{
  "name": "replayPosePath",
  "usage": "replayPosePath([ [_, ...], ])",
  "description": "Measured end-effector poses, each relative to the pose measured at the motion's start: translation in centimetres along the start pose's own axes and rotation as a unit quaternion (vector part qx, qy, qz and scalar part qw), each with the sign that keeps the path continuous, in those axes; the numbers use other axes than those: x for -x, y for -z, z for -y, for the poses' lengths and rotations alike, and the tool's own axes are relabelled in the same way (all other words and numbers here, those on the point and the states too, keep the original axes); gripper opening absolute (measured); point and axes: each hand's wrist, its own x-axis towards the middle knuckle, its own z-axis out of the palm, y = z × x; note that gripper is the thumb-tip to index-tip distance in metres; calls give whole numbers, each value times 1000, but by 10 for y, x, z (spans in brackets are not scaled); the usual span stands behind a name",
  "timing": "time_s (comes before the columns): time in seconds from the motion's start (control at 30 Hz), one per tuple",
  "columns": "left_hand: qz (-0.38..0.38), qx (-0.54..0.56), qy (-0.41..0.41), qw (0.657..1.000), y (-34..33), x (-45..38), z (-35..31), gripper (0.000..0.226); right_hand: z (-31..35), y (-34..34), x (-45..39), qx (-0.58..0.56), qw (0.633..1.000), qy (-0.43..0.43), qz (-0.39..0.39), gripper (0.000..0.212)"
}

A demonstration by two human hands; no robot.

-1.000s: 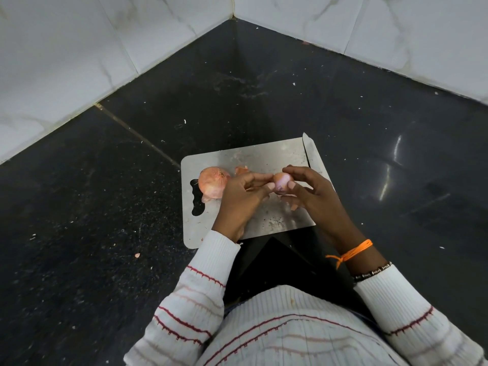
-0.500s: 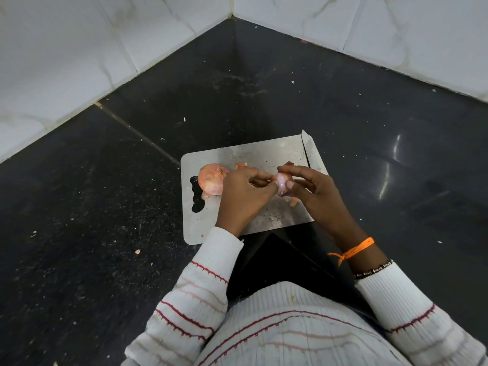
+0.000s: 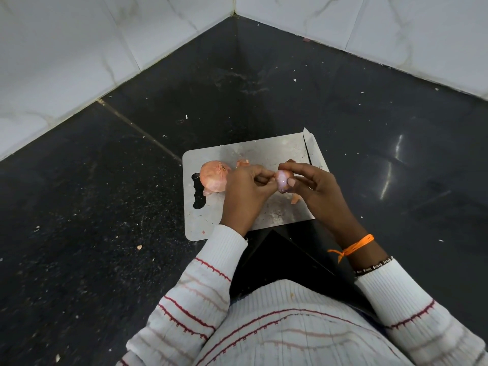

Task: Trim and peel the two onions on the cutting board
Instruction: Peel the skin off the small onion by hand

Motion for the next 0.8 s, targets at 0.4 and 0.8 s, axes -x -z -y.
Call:
replayPosePath([
  [0.4,-20,134,141,981,-4,2,8,15,-1,-2,3,-64,997,-36,-22,30],
  [0.8,-40,99,118,987,-3,-2,6,6,8,-5,2,-9,1000,-14,-22,37],
])
